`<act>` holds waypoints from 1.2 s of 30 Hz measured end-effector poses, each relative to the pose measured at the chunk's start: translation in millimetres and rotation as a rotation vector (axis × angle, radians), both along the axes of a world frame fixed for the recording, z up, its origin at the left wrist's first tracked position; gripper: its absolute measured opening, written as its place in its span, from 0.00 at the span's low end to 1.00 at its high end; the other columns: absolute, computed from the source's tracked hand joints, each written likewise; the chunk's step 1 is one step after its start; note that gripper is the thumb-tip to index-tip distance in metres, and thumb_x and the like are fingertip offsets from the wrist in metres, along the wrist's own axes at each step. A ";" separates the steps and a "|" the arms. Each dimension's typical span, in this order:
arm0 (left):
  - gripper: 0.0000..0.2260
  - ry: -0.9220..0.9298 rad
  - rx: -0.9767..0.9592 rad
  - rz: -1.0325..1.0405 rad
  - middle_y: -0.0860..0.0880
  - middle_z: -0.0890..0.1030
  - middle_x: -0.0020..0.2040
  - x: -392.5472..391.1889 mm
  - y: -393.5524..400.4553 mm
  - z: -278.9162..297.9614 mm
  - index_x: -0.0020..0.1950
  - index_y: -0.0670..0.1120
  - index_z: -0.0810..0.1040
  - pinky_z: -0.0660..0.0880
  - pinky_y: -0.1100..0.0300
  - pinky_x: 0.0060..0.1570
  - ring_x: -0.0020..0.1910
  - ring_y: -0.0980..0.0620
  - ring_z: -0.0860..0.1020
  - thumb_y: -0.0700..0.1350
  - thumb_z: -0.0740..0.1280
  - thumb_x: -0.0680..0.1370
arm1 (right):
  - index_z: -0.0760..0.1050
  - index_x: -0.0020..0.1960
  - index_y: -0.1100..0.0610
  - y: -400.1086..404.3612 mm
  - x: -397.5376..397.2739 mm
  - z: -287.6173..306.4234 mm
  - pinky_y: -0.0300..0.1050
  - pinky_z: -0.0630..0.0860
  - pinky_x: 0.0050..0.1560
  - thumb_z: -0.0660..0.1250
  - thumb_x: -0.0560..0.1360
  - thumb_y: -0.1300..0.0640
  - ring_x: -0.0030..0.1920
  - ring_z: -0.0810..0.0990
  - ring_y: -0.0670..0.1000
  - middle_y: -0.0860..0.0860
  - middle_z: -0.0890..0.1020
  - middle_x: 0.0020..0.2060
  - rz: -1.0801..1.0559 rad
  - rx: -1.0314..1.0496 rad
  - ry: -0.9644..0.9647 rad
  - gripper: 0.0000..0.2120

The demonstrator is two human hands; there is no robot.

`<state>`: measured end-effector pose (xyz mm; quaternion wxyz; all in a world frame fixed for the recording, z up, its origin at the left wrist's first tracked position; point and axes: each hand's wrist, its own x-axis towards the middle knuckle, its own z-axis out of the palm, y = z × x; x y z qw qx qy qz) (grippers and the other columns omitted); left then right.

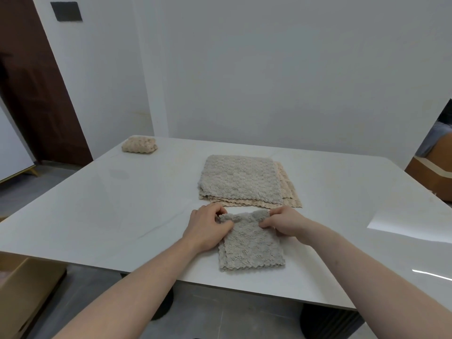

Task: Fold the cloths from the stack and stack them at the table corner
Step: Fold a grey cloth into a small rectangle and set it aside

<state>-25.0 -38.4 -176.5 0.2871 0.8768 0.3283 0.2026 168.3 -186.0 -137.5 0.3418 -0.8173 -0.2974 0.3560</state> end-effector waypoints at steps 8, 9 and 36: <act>0.06 -0.262 -0.170 0.135 0.57 0.70 0.25 0.6 5.0 -2.6 0.40 0.52 0.80 0.68 0.56 0.35 0.30 0.55 0.70 0.52 0.73 0.73 | 0.78 0.50 0.55 1.3 -2.4 -6.8 0.38 0.66 0.28 0.71 0.76 0.62 0.27 0.70 0.46 0.53 0.74 0.37 -0.084 0.241 0.190 0.04; 0.06 -0.316 -0.197 0.147 0.57 0.70 0.24 -0.3 6.2 -3.2 0.40 0.51 0.81 0.67 0.57 0.35 0.28 0.55 0.69 0.51 0.74 0.74 | 0.79 0.50 0.57 1.5 -2.8 -7.1 0.37 0.66 0.27 0.71 0.76 0.63 0.26 0.69 0.46 0.52 0.74 0.36 -0.089 0.272 0.187 0.04; 0.04 -0.315 -0.152 0.072 0.55 0.84 0.37 -5.6 -4.9 0.6 0.44 0.54 0.78 0.80 0.53 0.46 0.37 0.53 0.82 0.46 0.69 0.72 | 0.76 0.42 0.48 -16.8 -17.0 -23.4 0.40 0.77 0.41 0.66 0.69 0.69 0.38 0.79 0.45 0.36 0.84 0.49 0.139 0.448 -0.333 0.15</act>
